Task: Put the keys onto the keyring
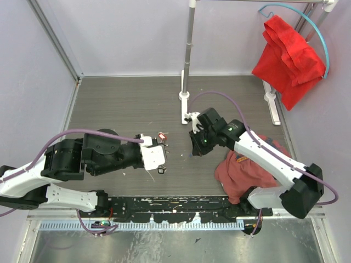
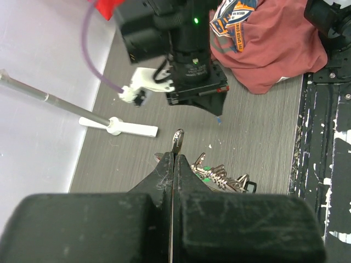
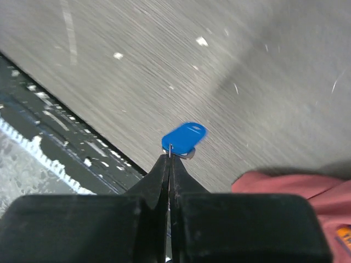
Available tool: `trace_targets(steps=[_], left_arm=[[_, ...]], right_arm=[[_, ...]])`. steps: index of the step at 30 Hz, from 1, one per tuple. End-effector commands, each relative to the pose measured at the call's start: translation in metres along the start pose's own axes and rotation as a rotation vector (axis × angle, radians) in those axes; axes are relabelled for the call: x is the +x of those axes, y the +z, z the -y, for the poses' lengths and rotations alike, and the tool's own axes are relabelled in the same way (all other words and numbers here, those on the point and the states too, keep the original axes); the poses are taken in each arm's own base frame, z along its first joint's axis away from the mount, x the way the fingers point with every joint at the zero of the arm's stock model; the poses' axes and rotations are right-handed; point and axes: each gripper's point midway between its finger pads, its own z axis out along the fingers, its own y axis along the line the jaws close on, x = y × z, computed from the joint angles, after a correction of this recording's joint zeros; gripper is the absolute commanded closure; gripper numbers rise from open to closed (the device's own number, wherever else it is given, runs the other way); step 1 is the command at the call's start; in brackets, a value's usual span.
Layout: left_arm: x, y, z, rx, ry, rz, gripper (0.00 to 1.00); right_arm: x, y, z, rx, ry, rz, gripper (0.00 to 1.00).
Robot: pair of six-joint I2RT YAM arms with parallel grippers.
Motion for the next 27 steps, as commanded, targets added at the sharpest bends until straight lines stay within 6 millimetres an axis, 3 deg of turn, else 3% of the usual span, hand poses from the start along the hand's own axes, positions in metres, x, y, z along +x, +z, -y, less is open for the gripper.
trace_targets(steps=[1, 4, 7, 11, 15, 17, 19, 22, 27], left_arm=[[-0.008, -0.005, -0.008, -0.039, -0.031, 0.043, 1.00], [-0.009, -0.005, -0.009, -0.042, -0.031, 0.042, 1.00], [-0.009, -0.004, -0.009, -0.040, -0.033, 0.043, 1.00], [-0.008, -0.003, -0.007, -0.038, -0.035, 0.036, 1.00], [-0.006, 0.000, -0.005, -0.033, -0.035, 0.030, 1.00], [-0.006, 0.001, -0.004, -0.028, -0.034, 0.028, 1.00], [-0.007, 0.002, -0.003, -0.025, -0.034, 0.029, 1.00], [-0.011, 0.004, -0.004, -0.027, -0.037, 0.044, 1.00], [-0.014, 0.009, -0.003, -0.023, -0.036, 0.044, 1.00]], right_arm=[[0.003, 0.039, 0.018, -0.009, 0.177, 0.052, 0.93], [0.022, 0.070, 0.038, 0.057, 0.197, 0.005, 0.90], [0.029, 0.086, 0.051, 0.099, 0.202, -0.003, 0.82], [0.012, 0.076, 0.055, 0.121, 0.170, 0.062, 0.65], [-0.037, 0.020, 0.044, 0.131, 0.082, 0.251, 0.59], [-0.067, -0.026, 0.019, 0.050, -0.012, 0.400, 0.59], [-0.089, -0.072, -0.018, -0.095, -0.124, 0.533, 0.59], [-0.105, -0.130, -0.069, -0.305, -0.259, 0.672, 0.58], [-0.112, -0.189, -0.123, -0.528, -0.398, 0.786, 0.56]])
